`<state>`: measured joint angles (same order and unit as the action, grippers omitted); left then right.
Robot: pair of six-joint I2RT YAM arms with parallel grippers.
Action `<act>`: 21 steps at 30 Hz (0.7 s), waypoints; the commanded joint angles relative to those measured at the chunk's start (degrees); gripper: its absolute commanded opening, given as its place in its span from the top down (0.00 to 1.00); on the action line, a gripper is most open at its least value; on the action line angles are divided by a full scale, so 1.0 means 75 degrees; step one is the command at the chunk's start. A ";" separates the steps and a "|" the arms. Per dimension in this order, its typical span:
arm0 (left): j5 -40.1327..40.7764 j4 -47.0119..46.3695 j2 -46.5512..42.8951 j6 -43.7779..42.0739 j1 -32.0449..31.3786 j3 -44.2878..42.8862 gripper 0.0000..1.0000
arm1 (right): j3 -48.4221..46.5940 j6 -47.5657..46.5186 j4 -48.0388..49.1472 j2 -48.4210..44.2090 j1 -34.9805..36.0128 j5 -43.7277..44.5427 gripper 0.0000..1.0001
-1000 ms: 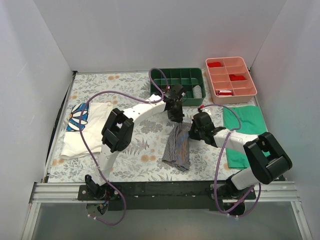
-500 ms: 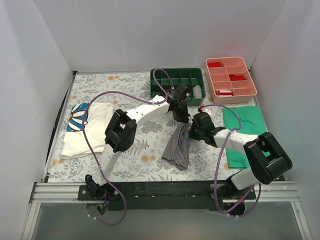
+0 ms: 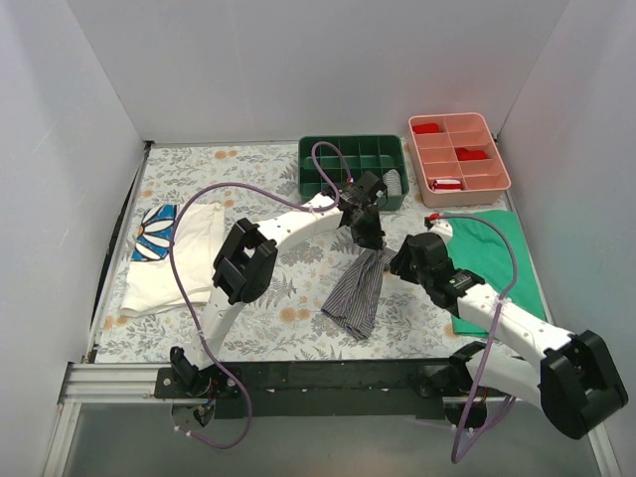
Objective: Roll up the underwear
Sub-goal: Fold the underwear at the center of the board.
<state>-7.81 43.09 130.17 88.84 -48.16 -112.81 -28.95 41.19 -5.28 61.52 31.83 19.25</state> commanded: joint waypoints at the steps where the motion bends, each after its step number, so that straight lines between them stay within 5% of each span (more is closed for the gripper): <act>1: -0.0259 -0.0167 0.0046 0.0120 -0.0071 -0.0169 1.00 | 0.0273 0.0215 -0.0199 -0.0772 -0.0038 -0.0244 0.58; 9: -0.0376 -0.0203 0.0234 0.0073 -0.0106 -0.0274 1.00 | 0.0964 0.0707 -0.0457 -0.1276 0.0290 -0.1756 0.95; 21: -0.0692 -0.0530 0.0398 0.0272 -0.0234 -0.0076 1.00 | 0.1564 0.1948 -0.0361 -0.0995 0.2177 -0.1257 0.96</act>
<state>-10.59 40.75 133.10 89.62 -48.77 -113.10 -16.03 51.24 -7.09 53.45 45.47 6.26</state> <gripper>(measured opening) 0.099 0.042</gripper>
